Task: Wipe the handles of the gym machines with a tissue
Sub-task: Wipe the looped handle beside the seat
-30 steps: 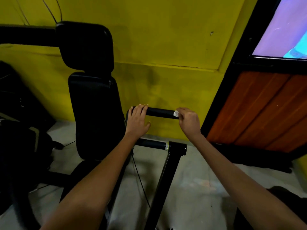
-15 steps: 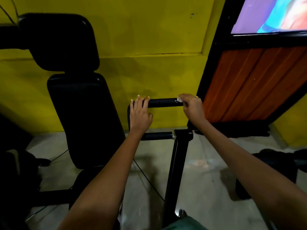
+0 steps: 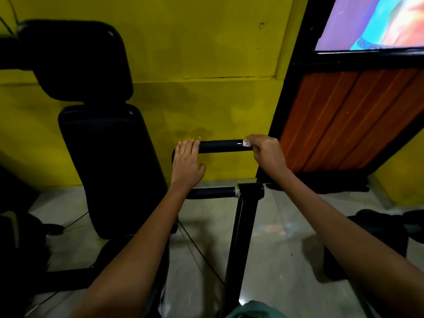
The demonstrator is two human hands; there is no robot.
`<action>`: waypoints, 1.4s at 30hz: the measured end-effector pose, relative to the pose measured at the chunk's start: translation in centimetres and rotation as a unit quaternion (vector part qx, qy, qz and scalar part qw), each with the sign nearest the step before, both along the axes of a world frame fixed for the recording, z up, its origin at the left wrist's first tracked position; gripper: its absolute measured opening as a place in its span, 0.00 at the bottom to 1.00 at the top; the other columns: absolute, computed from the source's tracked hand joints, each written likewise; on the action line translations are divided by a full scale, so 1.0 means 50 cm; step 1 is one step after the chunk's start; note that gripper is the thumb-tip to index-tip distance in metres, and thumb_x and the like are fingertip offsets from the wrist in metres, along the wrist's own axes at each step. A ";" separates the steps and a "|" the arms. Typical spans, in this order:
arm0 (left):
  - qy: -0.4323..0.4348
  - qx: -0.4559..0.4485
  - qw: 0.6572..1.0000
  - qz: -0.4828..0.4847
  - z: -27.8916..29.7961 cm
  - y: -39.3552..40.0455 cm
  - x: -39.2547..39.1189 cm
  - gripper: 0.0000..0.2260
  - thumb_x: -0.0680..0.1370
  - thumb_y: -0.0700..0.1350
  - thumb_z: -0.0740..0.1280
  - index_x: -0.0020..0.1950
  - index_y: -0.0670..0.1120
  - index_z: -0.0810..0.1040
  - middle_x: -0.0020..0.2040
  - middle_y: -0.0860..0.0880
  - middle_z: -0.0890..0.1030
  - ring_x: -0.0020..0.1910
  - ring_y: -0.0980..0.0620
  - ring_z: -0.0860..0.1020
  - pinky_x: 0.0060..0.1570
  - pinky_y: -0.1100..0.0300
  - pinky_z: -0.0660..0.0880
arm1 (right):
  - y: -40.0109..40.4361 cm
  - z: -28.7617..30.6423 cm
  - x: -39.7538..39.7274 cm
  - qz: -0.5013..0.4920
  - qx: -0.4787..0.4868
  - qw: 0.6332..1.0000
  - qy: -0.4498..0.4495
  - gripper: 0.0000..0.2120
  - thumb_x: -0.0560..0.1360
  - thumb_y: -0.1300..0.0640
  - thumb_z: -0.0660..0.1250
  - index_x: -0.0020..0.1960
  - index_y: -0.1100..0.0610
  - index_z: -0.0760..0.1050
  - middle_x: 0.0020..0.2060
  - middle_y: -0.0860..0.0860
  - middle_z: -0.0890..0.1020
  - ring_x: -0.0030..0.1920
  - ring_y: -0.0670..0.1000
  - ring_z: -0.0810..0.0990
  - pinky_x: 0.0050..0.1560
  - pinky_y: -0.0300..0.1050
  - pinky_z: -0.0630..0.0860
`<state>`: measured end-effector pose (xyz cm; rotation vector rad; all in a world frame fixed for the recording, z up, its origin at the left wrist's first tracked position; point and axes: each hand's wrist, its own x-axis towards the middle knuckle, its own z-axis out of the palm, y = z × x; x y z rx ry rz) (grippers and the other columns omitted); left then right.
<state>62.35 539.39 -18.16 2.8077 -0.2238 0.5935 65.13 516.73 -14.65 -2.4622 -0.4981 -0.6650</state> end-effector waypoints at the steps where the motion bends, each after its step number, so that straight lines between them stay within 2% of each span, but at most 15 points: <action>1: -0.003 -0.004 1.000 0.005 -0.001 -0.001 0.000 0.31 0.71 0.42 0.68 0.73 0.39 0.64 0.67 0.40 0.71 0.69 0.41 0.66 0.74 0.49 0.50 | 0.000 0.003 0.002 -0.015 -0.003 1.000 -0.005 0.13 0.72 0.69 0.59 0.49 0.65 0.81 0.45 0.61 0.84 0.43 0.61 0.82 0.42 0.56 0.79; 4: -0.004 -0.015 1.000 0.013 -0.001 -0.005 0.000 0.31 0.71 0.42 0.68 0.72 0.38 0.64 0.66 0.40 0.71 0.69 0.41 0.66 0.74 0.50 0.50 | 0.050 0.011 0.017 -0.063 0.014 0.998 0.009 0.12 0.72 0.70 0.60 0.48 0.66 0.81 0.46 0.63 0.83 0.44 0.62 0.82 0.46 0.57 0.78; 6: -0.003 -0.021 1.000 0.014 0.003 -0.007 -0.003 0.30 0.72 0.43 0.68 0.72 0.38 0.65 0.67 0.41 0.71 0.70 0.42 0.66 0.74 0.51 0.49 | 0.079 0.011 0.015 -0.041 0.021 0.998 0.031 0.12 0.72 0.71 0.60 0.49 0.66 0.81 0.47 0.63 0.83 0.46 0.62 0.81 0.46 0.56 0.77; 9: 0.005 -0.028 0.999 0.014 0.010 -0.008 -0.004 0.30 0.73 0.44 0.68 0.72 0.39 0.64 0.68 0.41 0.69 0.71 0.43 0.64 0.74 0.51 0.46 | 0.055 0.003 0.005 0.013 0.024 0.999 0.017 0.12 0.72 0.70 0.62 0.50 0.64 0.81 0.48 0.60 0.84 0.47 0.60 0.82 0.47 0.55 0.78; 11: 0.012 -0.030 0.999 0.015 0.012 -0.010 -0.004 0.30 0.74 0.46 0.67 0.73 0.40 0.62 0.69 0.43 0.68 0.72 0.44 0.62 0.74 0.52 0.45 | 0.020 0.002 0.002 -0.006 0.007 1.000 -0.001 0.12 0.73 0.68 0.62 0.51 0.63 0.81 0.49 0.58 0.84 0.47 0.59 0.83 0.48 0.55 0.79; 16: 0.008 -0.032 0.999 0.025 0.010 -0.013 -0.004 0.31 0.73 0.46 0.68 0.73 0.40 0.63 0.69 0.43 0.68 0.72 0.44 0.62 0.74 0.51 0.46 | 0.058 0.013 0.018 -0.072 0.015 0.997 0.014 0.10 0.73 0.66 0.61 0.46 0.64 0.82 0.44 0.61 0.84 0.42 0.62 0.82 0.44 0.55 0.79; 19: 0.003 -0.029 0.999 0.025 0.008 -0.013 -0.003 0.31 0.72 0.46 0.69 0.72 0.39 0.64 0.68 0.42 0.69 0.71 0.43 0.63 0.74 0.51 0.46 | 0.087 0.006 0.013 -0.026 0.006 0.999 0.036 0.11 0.72 0.70 0.62 0.47 0.64 0.81 0.45 0.61 0.83 0.43 0.62 0.81 0.43 0.55 0.78; 21: 0.005 -0.027 0.999 0.024 0.007 -0.012 -0.003 0.31 0.72 0.46 0.69 0.73 0.40 0.64 0.69 0.43 0.68 0.72 0.44 0.63 0.74 0.52 0.45 | 0.067 0.002 0.005 -0.008 0.002 1.000 0.018 0.11 0.72 0.67 0.61 0.47 0.61 0.81 0.44 0.59 0.84 0.42 0.60 0.82 0.43 0.56 0.78; 25: 0.010 -0.026 0.999 0.027 0.006 -0.012 -0.003 0.32 0.73 0.47 0.68 0.74 0.41 0.61 0.71 0.44 0.66 0.73 0.45 0.60 0.74 0.53 0.42 | 0.034 -0.001 -0.001 -0.063 -0.039 0.997 -0.034 0.09 0.71 0.65 0.63 0.46 0.60 0.82 0.39 0.57 0.85 0.36 0.58 0.82 0.38 0.54 0.78; 30: 0.021 -0.017 0.999 0.034 0.010 -0.013 -0.003 0.32 0.75 0.49 0.67 0.75 0.42 0.59 0.73 0.44 0.64 0.74 0.47 0.58 0.74 0.53 0.42 | 0.049 0.010 -0.008 -0.075 -0.074 0.994 -0.005 0.08 0.68 0.67 0.67 0.43 0.60 0.83 0.35 0.56 0.83 0.43 0.59 0.79 0.39 0.54 0.76; 34: 0.018 -0.018 0.999 0.031 0.008 -0.013 -0.002 0.32 0.74 0.48 0.68 0.74 0.41 0.60 0.72 0.44 0.64 0.74 0.46 0.58 0.74 0.53 0.42 | 0.030 0.032 -0.015 -0.033 -0.105 0.992 0.059 0.13 0.73 0.65 0.64 0.55 0.58 0.80 0.45 0.56 0.84 0.53 0.58 0.75 0.48 0.61 0.76; 36: 0.016 -0.016 0.999 0.031 0.006 -0.012 0.000 0.32 0.74 0.48 0.68 0.74 0.41 0.60 0.72 0.43 0.65 0.74 0.45 0.59 0.74 0.52 0.43 | 0.025 0.040 -0.003 -0.023 -0.108 0.990 0.091 0.13 0.76 0.64 0.62 0.58 0.58 0.79 0.48 0.57 0.83 0.56 0.58 0.73 0.52 0.63 0.75; 39: 0.014 -0.012 0.999 0.032 0.003 -0.009 0.001 0.32 0.73 0.48 0.69 0.74 0.40 0.61 0.71 0.42 0.66 0.73 0.44 0.60 0.74 0.52 0.44 | 0.041 0.052 0.010 -0.040 -0.086 0.988 0.120 0.11 0.78 0.62 0.61 0.56 0.57 0.80 0.47 0.58 0.81 0.57 0.57 0.73 0.54 0.63 0.73; 42: 0.013 -0.014 0.999 0.029 0.003 -0.009 0.002 0.32 0.73 0.47 0.69 0.73 0.40 0.62 0.71 0.41 0.67 0.73 0.44 0.61 0.74 0.51 0.44 | 0.053 0.052 -0.005 -0.036 -0.137 0.982 0.122 0.14 0.77 0.65 0.59 0.56 0.56 0.80 0.47 0.55 0.80 0.56 0.55 0.72 0.51 0.56 0.70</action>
